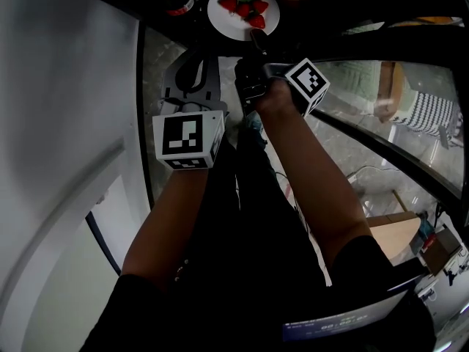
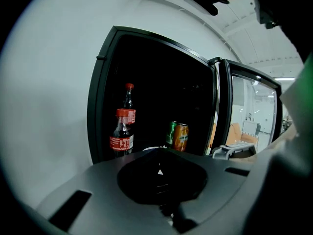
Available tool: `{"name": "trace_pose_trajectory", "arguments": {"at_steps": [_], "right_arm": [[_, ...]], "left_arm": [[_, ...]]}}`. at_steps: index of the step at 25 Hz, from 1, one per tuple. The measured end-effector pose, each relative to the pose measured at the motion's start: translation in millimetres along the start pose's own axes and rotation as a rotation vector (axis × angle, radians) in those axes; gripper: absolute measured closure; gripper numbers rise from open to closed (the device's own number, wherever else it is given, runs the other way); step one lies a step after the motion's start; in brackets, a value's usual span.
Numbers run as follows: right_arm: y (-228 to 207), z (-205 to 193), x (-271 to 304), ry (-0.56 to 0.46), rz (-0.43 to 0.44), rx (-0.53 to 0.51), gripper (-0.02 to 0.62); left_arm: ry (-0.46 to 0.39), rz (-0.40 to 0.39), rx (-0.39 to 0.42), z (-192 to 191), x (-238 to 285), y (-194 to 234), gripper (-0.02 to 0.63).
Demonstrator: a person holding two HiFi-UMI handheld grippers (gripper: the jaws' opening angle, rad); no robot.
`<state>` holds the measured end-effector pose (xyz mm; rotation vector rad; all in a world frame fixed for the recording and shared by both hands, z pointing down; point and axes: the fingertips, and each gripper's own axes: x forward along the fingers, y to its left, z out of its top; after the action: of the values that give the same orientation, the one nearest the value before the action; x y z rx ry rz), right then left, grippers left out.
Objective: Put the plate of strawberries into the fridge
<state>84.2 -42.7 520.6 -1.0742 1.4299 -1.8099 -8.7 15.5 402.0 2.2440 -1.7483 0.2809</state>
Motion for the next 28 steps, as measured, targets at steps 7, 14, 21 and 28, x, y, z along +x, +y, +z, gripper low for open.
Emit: {"name": "trace_pose_trajectory", "arguments": {"at_steps": [7, 14, 21, 28], "right_arm": [[-8.9, 4.2, 14.7, -0.018, 0.024, 0.026, 0.577], [-6.3, 1.5, 14.2, -0.006, 0.019, -0.025, 0.548], [-4.6, -1.0, 9.5, 0.021, 0.002, -0.091, 0.518], [1.2, -4.5, -1.9, 0.064, -0.044, -0.488, 0.518]], "left_arm": [[0.024, 0.002, 0.0, -19.9, 6.4, 3.6, 0.604], [0.036, 0.001, -0.007, -22.9, 8.4, 6.6, 0.604], [0.04, 0.005, -0.013, -27.9, 8.9, 8.2, 0.604], [0.049, 0.013, -0.017, -32.7, 11.6, 12.2, 0.604]]}}
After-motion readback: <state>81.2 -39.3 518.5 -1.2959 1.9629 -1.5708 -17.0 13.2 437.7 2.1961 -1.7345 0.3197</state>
